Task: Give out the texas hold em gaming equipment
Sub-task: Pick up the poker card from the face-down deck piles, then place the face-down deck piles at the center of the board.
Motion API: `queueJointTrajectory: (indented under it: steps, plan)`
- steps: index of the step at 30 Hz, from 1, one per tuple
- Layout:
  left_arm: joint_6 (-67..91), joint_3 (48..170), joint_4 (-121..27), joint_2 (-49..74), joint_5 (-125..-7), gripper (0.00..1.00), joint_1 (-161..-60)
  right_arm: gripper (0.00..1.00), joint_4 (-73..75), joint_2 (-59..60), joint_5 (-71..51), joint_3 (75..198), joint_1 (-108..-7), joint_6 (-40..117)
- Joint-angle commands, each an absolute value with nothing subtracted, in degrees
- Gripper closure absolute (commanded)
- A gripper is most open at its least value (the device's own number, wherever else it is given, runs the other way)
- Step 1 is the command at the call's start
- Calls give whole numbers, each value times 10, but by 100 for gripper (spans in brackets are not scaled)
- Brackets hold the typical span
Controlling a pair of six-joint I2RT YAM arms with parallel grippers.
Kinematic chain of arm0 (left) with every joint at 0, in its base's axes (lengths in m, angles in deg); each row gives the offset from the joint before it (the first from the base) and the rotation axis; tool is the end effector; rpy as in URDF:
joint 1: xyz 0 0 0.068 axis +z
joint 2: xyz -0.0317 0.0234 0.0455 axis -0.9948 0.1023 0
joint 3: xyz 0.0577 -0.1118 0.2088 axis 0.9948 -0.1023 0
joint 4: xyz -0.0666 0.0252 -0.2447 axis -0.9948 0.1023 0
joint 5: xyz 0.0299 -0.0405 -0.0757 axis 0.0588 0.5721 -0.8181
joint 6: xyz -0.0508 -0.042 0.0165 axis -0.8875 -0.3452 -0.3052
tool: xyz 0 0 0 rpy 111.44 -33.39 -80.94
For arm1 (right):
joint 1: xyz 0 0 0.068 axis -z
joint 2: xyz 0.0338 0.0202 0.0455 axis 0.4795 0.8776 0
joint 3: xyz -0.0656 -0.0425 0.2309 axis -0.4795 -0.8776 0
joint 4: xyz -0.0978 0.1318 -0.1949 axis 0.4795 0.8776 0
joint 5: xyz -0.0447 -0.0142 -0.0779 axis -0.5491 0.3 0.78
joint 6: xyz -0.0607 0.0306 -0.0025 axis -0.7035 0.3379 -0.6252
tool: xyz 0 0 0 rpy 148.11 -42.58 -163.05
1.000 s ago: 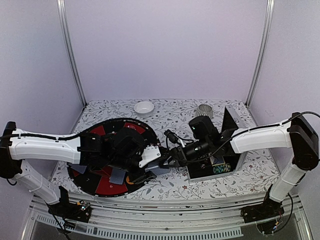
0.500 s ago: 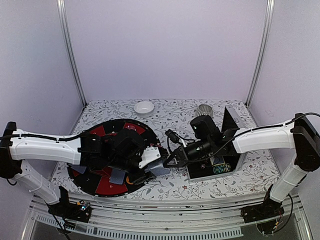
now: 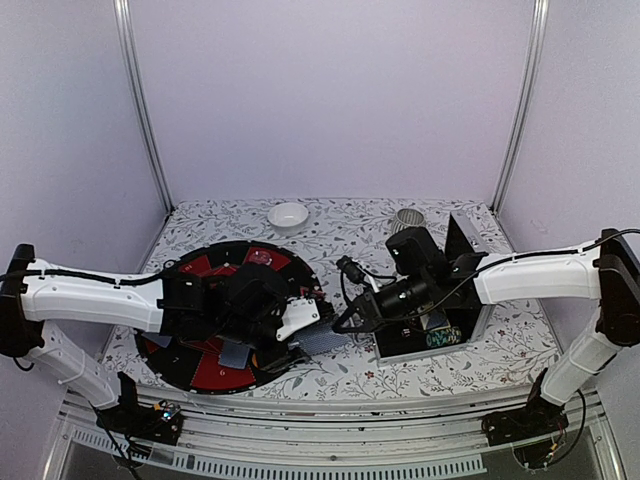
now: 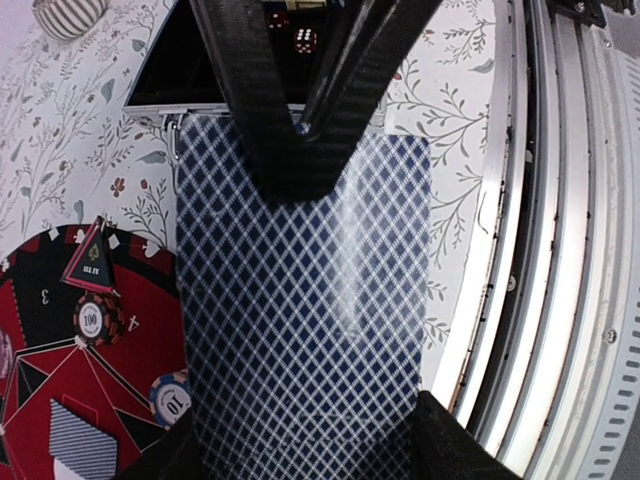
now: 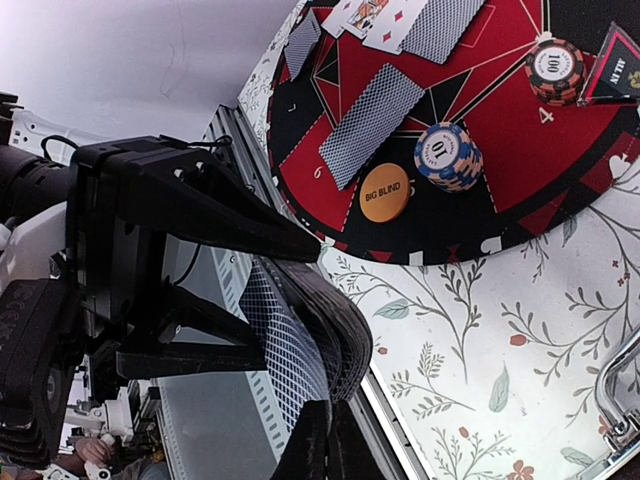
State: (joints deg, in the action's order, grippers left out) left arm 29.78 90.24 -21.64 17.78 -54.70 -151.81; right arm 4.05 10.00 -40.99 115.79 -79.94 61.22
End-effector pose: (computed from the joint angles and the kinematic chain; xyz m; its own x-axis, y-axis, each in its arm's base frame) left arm 0.1182 -0.2796 0.1886 -0.1997 0.7552 -0.6243 0.9353 0.3368 0.1083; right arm 0.1869 0.2878 0.1827 -0.7943 -0.3772 -0.4762 -0.5974 0.3421 0.7253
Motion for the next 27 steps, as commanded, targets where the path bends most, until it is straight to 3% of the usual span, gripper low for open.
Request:
queueJointTrajectory:
  steps: [1,15,27]
  plan:
    - [298,897,-234,175,-556,41,-1523,97,54,88,-414,1156,-795,602]
    - [287,855,-293,198,-600,41,-1521,98,134,20,-378,1153,-768,572]
    - [340,851,-362,320,-634,37,-1521,98,235,-37,-317,1169,-742,549]
